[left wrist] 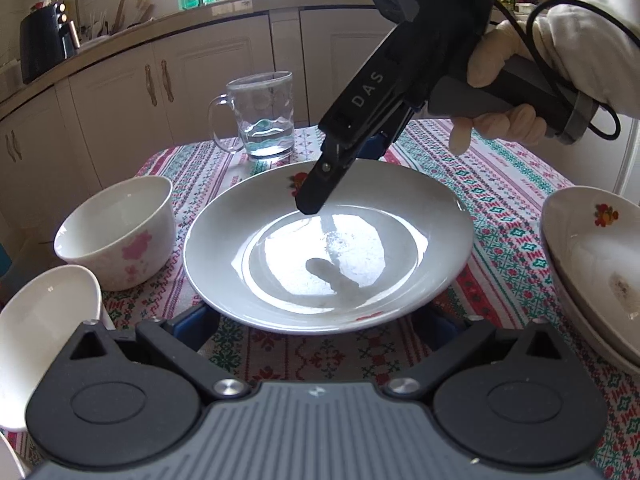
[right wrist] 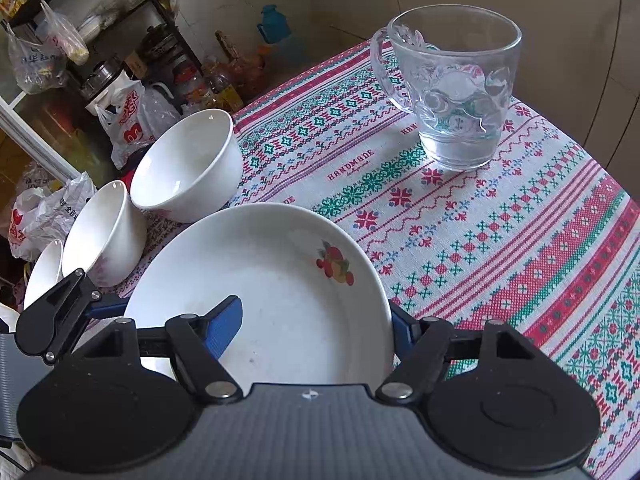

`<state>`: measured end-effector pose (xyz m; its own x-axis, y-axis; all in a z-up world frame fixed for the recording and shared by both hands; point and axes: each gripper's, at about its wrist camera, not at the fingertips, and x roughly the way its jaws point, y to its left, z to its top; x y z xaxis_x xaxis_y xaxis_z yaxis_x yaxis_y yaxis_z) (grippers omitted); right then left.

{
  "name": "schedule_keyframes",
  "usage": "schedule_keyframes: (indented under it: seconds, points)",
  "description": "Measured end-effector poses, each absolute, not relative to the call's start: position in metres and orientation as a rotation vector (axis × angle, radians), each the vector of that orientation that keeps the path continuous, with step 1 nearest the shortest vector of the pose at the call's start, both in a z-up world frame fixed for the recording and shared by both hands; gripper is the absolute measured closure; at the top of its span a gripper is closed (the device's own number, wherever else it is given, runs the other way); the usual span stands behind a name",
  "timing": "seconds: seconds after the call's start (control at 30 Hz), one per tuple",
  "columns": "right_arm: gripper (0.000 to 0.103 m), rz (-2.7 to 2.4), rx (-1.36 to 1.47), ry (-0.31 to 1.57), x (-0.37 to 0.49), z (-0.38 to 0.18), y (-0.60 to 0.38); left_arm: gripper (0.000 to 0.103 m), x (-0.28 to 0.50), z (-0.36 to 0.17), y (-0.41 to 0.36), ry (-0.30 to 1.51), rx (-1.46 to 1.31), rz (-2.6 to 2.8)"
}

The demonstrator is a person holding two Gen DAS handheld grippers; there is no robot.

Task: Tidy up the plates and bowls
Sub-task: 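Lift the flowered plate by its rim with the right gripper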

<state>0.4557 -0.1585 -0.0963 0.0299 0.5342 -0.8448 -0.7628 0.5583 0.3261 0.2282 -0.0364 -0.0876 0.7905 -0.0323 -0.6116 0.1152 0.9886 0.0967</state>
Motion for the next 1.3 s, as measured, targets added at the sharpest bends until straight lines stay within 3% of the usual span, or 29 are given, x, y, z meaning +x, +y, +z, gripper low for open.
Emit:
schedule_keyframes:
  seconds: [1.3]
  points:
    - [0.023,0.914,-0.207,1.043,0.378,-0.040,-0.210,0.002,0.177,-0.047,-0.057,0.587,0.170,-0.244]
